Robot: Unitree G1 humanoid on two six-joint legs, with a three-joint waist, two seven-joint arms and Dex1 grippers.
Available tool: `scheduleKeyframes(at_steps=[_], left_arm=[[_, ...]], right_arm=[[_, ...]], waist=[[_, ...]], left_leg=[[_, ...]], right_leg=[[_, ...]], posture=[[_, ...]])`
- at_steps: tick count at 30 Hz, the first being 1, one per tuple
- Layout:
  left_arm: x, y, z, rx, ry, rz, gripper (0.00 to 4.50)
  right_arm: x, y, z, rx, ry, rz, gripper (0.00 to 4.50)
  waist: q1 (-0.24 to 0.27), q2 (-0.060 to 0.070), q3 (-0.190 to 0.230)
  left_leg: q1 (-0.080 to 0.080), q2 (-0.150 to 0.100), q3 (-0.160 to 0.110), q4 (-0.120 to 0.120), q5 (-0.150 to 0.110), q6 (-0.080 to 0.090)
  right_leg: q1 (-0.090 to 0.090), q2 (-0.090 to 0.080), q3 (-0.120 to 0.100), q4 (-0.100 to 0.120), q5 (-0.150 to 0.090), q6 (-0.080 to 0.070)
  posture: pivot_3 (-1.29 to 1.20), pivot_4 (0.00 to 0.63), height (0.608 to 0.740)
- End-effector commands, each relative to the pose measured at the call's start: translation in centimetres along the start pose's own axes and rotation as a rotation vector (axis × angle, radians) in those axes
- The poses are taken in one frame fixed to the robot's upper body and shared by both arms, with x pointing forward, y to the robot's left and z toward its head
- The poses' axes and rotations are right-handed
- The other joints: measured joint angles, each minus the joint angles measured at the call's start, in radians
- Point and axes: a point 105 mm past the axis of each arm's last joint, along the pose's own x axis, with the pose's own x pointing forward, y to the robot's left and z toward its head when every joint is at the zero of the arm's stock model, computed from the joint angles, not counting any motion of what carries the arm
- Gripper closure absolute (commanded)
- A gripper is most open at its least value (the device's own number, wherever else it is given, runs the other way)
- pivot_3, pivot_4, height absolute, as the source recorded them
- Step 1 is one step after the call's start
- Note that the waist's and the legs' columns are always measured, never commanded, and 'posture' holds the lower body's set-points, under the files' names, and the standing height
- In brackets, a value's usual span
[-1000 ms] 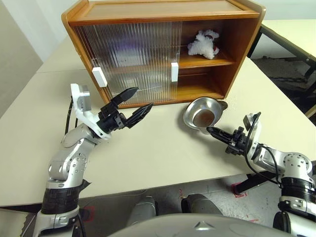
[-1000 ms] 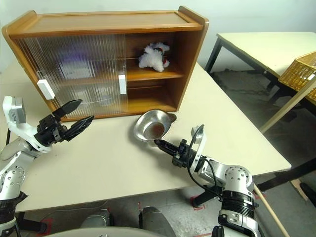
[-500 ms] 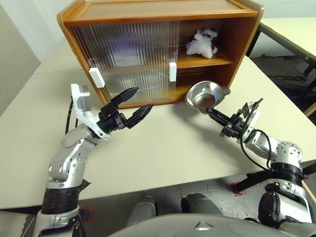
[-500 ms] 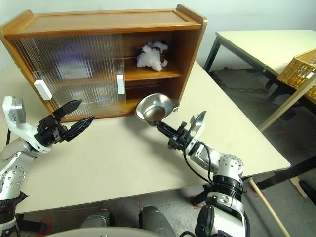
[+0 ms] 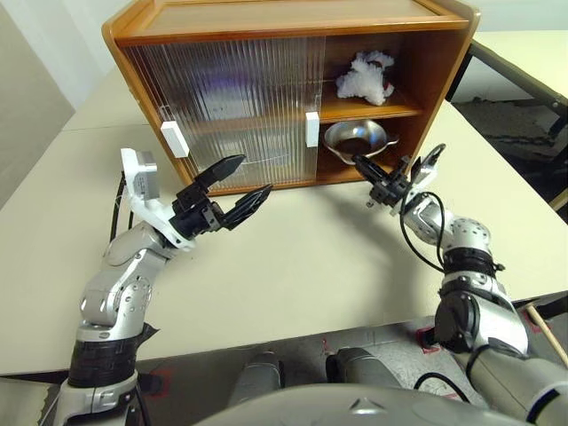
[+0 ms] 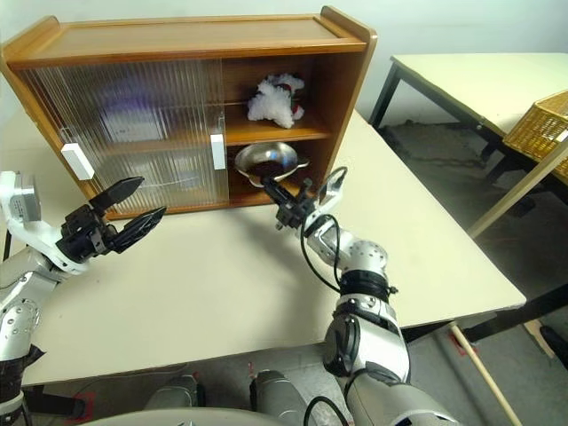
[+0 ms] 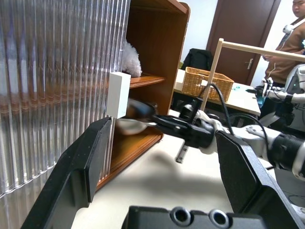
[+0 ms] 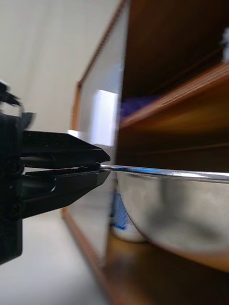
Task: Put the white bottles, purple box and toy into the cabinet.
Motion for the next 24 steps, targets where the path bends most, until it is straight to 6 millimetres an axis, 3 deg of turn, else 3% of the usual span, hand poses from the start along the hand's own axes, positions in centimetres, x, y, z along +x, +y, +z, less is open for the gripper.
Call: scheduleKeyframes(at_steps=[1, 7, 16, 19, 24], left_arm=[[-0.4, 0.0, 0.4, 0.009, 0.006, 0.012, 0.00], [-0.8, -0.1, 0.8, 0.018, 0.012, 0.031, 0.00], [-1.1, -0.2, 1.0, 0.023, 0.018, 0.058, 0.00], [-1.1, -0.2, 1.1, 0.024, 0.017, 0.060, 0.00], [-0.9, -0.2, 1.1, 0.022, 0.012, 0.055, 0.00]], right_arm=[[0.9, -0.7, 0.4, 0.007, -0.055, -0.012, 4.49], [2.3, -1.7, 0.4, 0.011, -0.118, -0.051, 4.49], [2.6, -3.5, 0.6, -0.027, -0.194, -0.138, 4.49], [2.2, -4.2, 1.1, -0.051, -0.229, -0.184, 3.76], [1.3, -4.7, 2.2, -0.051, -0.275, -0.213, 2.00]], waist=[[0.003, 0.000, 0.000], [0.016, 0.001, 0.001], [0.023, 0.001, 0.001], [0.023, 0.002, 0.001], [0.025, 0.002, 0.001]], left_leg=[[0.000, 0.000, 0.000, 0.000, 0.000, 0.000], [-0.001, 0.001, 0.000, 0.000, 0.000, 0.000], [-0.001, 0.001, 0.000, 0.000, -0.001, -0.001], [-0.001, 0.001, 0.000, 0.000, -0.001, -0.001], [-0.001, 0.001, 0.000, 0.000, -0.001, -0.001]], right_leg=[[0.000, 0.000, 0.000, 0.000, 0.000, -0.001], [-0.001, 0.000, -0.001, 0.001, -0.001, -0.006], [-0.002, 0.000, -0.001, 0.001, 0.000, -0.012], [-0.002, 0.000, -0.001, 0.001, 0.000, -0.014], [-0.002, 0.000, -0.001, 0.001, 0.000, -0.015]], posture=[[-0.02, 0.049, 0.740], [0.00, 0.053, 0.740], [0.00, 0.053, 0.740], [0.00, 0.053, 0.740], [0.02, 0.051, 0.740]])
